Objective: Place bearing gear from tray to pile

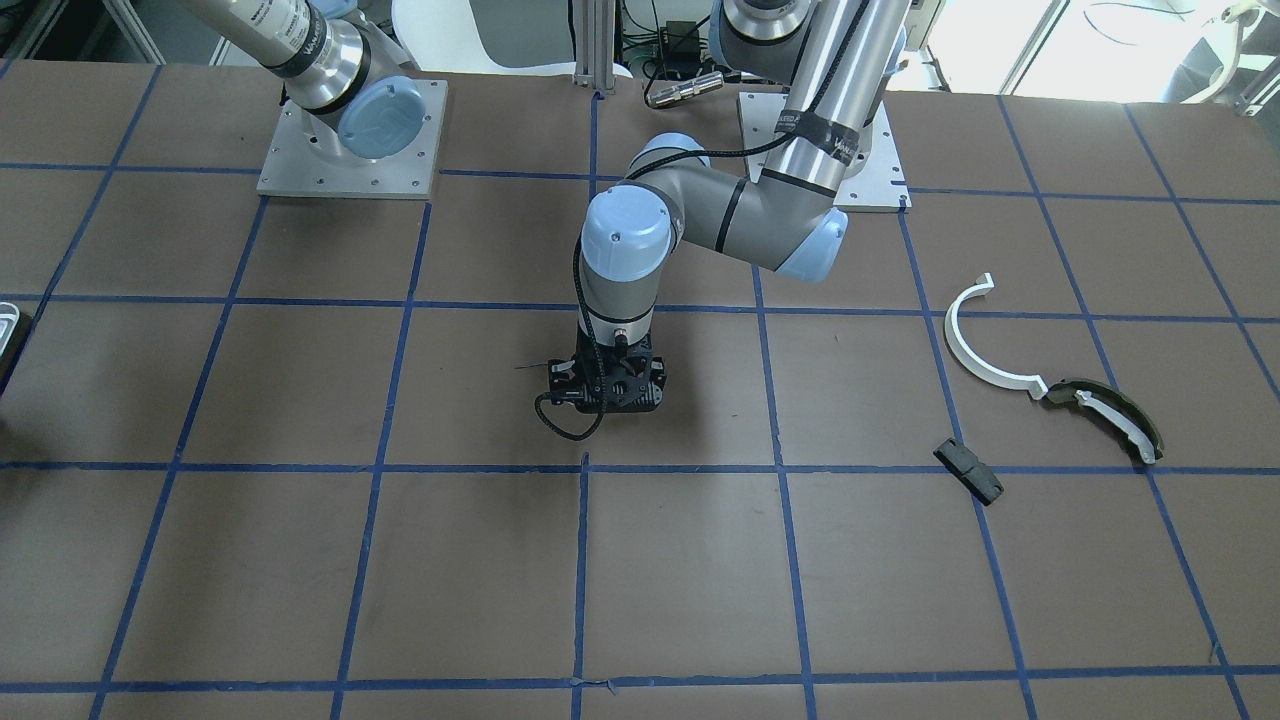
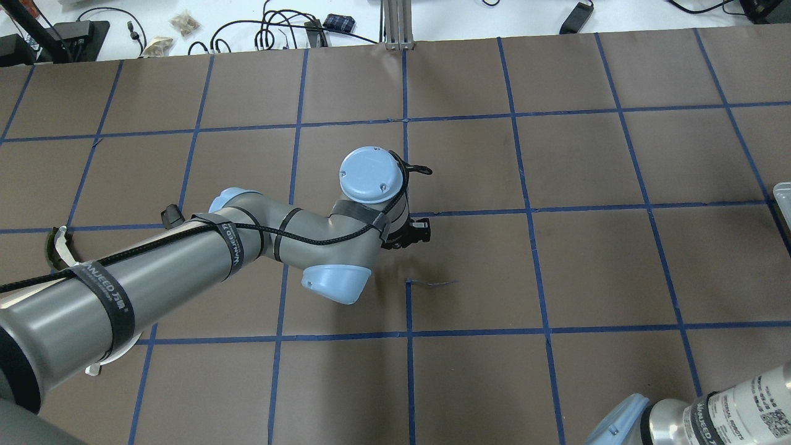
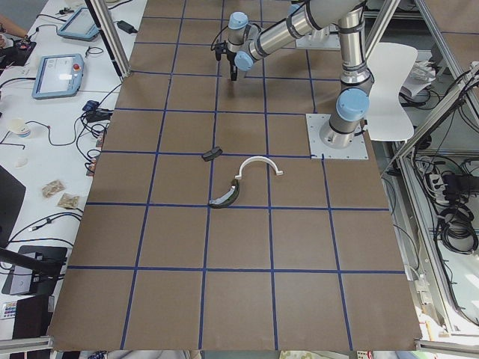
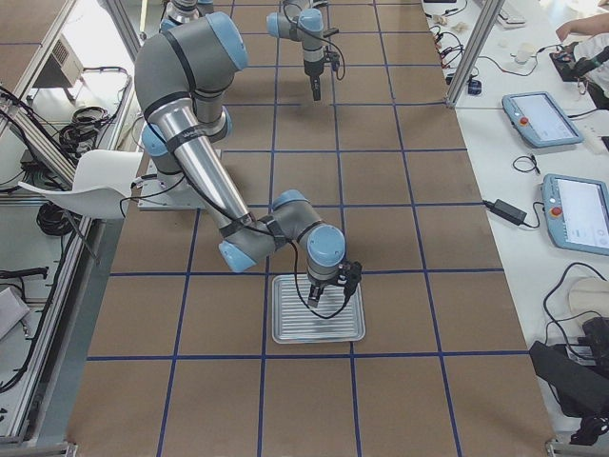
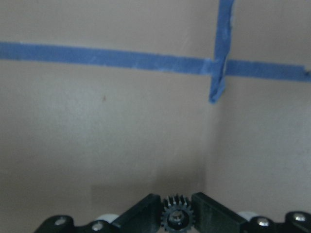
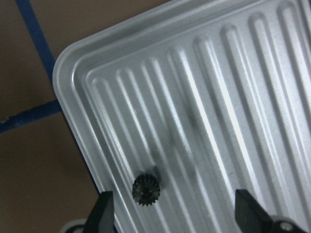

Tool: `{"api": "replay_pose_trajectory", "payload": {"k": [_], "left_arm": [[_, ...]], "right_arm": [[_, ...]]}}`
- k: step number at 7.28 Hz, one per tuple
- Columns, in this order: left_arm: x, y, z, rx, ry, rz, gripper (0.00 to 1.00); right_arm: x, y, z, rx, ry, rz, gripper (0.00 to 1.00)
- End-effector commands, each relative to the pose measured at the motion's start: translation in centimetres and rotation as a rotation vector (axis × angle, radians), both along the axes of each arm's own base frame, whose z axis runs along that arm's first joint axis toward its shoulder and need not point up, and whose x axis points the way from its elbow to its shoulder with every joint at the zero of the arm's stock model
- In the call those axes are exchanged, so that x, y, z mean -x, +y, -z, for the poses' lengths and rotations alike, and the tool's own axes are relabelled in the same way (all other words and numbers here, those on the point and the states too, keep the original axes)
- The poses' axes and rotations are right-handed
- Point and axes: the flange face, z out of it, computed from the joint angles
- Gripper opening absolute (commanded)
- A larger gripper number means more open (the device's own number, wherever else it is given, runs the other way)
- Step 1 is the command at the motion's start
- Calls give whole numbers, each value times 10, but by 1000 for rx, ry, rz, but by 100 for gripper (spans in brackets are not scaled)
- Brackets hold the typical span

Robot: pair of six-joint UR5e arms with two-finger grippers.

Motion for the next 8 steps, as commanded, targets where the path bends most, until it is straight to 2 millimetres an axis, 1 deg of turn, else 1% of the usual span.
{"api": "replay_pose_trajectory", "payload": {"k": [1,2,3,4,5,6,7,8], "left_arm": [[-67,-44,-27,-23,-23,2,0],[-140,-74,-30,-42,-43,35,0],[-221,-96,-31,-63,-52,8,0],[-282,-102,-27,-73,-56,37,0],[-319,-100,-21,-86,-55,46,0],[-348,-99,-22,-91,-81,80,0],[-381,-96,-15,-109,-95,135,0],[-414,-90,-14,-114,-93,196,0]], "right_arm": [[3,-1,13,-7,-5,17,85],[1,0,16,-14,-11,21,80],[1,1,16,-16,-14,26,80],[0,0,16,-17,-17,24,80],[-2,-2,18,-21,-20,21,80],[-2,-2,18,-22,-21,21,80],[-3,-2,23,-25,-28,20,80],[-3,-2,27,-31,-31,20,80]]}}
